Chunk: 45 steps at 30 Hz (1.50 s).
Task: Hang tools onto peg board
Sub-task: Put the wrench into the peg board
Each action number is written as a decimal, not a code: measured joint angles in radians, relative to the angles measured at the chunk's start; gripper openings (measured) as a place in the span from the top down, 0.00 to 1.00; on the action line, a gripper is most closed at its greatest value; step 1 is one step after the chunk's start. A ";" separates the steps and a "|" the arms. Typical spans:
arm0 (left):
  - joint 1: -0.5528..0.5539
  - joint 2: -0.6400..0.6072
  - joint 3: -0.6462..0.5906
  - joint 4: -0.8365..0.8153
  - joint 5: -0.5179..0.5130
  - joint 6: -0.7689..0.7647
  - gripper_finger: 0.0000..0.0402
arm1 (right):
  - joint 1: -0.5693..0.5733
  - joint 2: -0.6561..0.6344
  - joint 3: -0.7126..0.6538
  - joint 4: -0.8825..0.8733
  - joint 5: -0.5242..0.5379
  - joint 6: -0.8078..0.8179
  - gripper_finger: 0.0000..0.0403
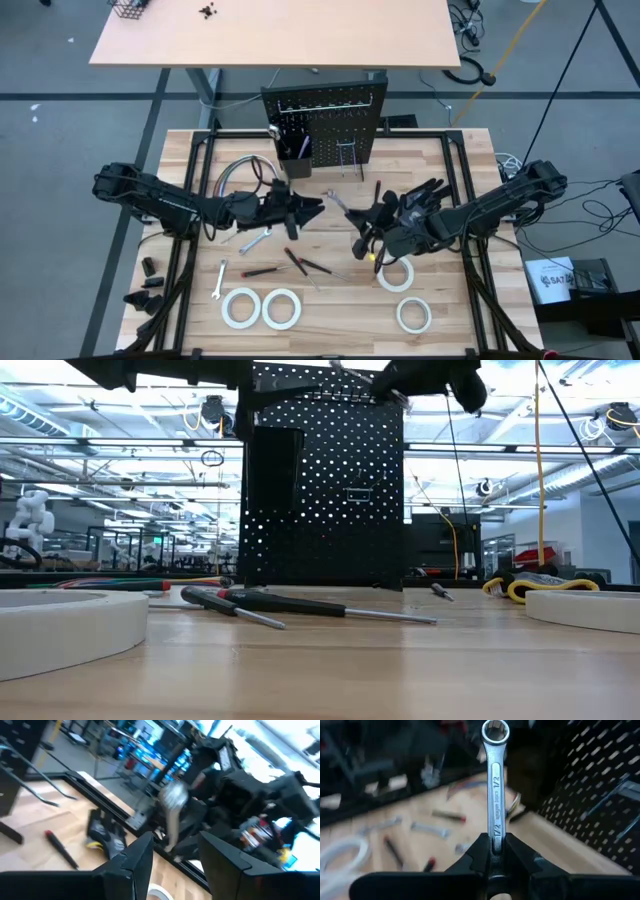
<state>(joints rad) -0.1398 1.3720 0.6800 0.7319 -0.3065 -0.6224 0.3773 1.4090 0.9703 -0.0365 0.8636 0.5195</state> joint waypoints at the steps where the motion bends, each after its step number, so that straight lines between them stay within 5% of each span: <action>1: 0.000 0.000 0.000 0.002 -0.013 0.000 0.61 | -0.004 0.000 0.001 0.030 0.028 -0.012 0.92; 8: 0.001 0.000 0.013 0.079 -0.087 0.021 0.61 | -0.045 0.000 0.001 0.184 0.094 -0.106 0.92; 18: 0.001 0.089 0.127 0.072 -0.035 0.163 0.61 | -0.076 0.009 0.001 0.335 -0.113 -0.274 0.92; 26: 0.002 0.092 0.135 0.079 0.012 0.216 0.61 | -0.075 0.009 0.001 0.341 -0.105 -0.267 0.92; 45: 0.005 0.092 0.135 0.096 -0.125 0.210 0.62 | -0.075 0.087 0.001 0.483 -0.021 -0.343 0.92</action>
<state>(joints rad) -0.1347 1.4643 0.8154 0.8283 -0.4310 -0.4122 0.3019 1.4963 0.9714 0.4461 0.8422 0.1768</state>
